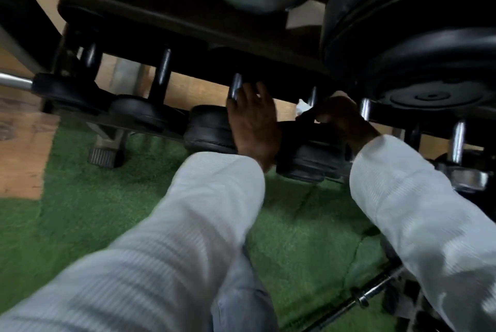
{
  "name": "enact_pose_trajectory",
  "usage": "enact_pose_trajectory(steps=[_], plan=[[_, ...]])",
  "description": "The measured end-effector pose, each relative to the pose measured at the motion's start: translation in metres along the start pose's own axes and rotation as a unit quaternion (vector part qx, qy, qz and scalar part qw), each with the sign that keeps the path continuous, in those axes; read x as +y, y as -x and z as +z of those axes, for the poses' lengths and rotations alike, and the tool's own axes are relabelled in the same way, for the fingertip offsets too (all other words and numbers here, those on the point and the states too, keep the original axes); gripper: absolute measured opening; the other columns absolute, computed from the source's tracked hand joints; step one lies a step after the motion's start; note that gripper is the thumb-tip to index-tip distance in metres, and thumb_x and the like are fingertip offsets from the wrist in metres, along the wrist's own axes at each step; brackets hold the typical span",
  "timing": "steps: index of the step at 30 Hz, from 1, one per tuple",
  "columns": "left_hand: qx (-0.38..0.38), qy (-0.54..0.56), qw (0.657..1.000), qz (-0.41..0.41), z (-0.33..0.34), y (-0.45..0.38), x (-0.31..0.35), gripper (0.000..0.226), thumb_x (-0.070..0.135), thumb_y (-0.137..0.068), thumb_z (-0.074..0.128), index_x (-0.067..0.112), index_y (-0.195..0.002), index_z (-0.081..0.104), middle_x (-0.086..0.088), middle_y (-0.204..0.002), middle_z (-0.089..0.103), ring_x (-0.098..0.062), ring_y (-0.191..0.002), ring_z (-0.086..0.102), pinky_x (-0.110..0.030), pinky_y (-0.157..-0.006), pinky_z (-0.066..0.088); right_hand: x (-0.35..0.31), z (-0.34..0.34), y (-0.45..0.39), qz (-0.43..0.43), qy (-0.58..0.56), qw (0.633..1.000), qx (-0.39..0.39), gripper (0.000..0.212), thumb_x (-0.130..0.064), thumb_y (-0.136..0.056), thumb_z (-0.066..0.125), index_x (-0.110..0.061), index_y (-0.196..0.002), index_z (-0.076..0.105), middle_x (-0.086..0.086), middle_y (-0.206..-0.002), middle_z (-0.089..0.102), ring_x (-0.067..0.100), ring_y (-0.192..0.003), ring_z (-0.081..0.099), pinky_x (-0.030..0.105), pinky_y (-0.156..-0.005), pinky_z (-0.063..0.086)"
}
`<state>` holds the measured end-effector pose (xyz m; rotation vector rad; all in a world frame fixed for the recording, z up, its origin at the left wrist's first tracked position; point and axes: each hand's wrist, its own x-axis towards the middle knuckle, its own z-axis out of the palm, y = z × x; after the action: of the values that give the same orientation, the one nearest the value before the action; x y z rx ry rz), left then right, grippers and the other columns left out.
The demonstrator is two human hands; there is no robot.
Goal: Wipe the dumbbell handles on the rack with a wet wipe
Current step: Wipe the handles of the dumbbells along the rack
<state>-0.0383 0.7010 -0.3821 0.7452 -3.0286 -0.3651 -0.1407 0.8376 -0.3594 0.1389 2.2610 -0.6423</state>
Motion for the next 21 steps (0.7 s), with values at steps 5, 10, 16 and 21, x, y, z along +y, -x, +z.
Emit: enact_pose_trajectory(steps=[5, 10, 16, 21], plan=[[0.060, 0.047, 0.983, -0.169, -0.014, -0.014, -0.090, 0.045, 0.032, -0.080, 0.036, 0.004, -0.106, 0.061, -0.019, -0.107, 0.061, -0.039, -0.100, 0.056, -0.047, -0.086, 0.040, -0.037, 0.027, 0.006, -0.089, 0.134, 0.982, 0.103, 0.040, -0.034, -0.086, 0.080, -0.006, -0.112, 0.072, 0.015, -0.117, 0.070, 0.032, -0.111, 0.066, 0.040, -0.096, 0.051], [0.126, 0.189, 0.948, -0.223, -0.012, -0.011, -0.093, 0.034, 0.021, -0.074, 0.045, 0.004, -0.097, 0.063, -0.017, -0.099, 0.063, -0.039, -0.095, 0.057, -0.043, -0.086, 0.038, -0.081, 0.072, -0.002, -0.187, -0.036, 0.980, -0.051, 0.019, -0.026, -0.076, 0.088, -0.023, -0.064, 0.074, -0.010, -0.058, 0.065, -0.002, -0.053, 0.059, 0.020, -0.054, 0.045], [0.115, 0.199, 0.950, -0.213, -0.015, -0.013, -0.093, 0.026, 0.018, -0.075, 0.050, 0.008, -0.096, 0.061, -0.014, -0.096, 0.063, -0.036, -0.093, 0.056, -0.043, -0.084, 0.039, -0.093, 0.092, -0.021, -0.094, 0.014, 0.995, -0.020, 0.049, -0.056, -0.070, 0.086, -0.013, -0.057, 0.066, -0.004, -0.064, 0.061, 0.011, -0.066, 0.060, 0.017, -0.067, 0.042], [0.111, 0.199, 0.951, -0.209, -0.016, -0.013, -0.091, 0.027, 0.021, -0.075, 0.049, 0.009, -0.096, 0.061, -0.012, -0.096, 0.063, -0.034, -0.092, 0.057, -0.043, -0.082, 0.041, -0.093, 0.089, -0.028, -0.065, 0.001, 0.997, -0.048, 0.050, -0.040, -0.058, 0.077, -0.003, -0.093, 0.074, 0.009, -0.089, 0.072, 0.022, -0.087, 0.069, 0.024, -0.071, 0.049]])
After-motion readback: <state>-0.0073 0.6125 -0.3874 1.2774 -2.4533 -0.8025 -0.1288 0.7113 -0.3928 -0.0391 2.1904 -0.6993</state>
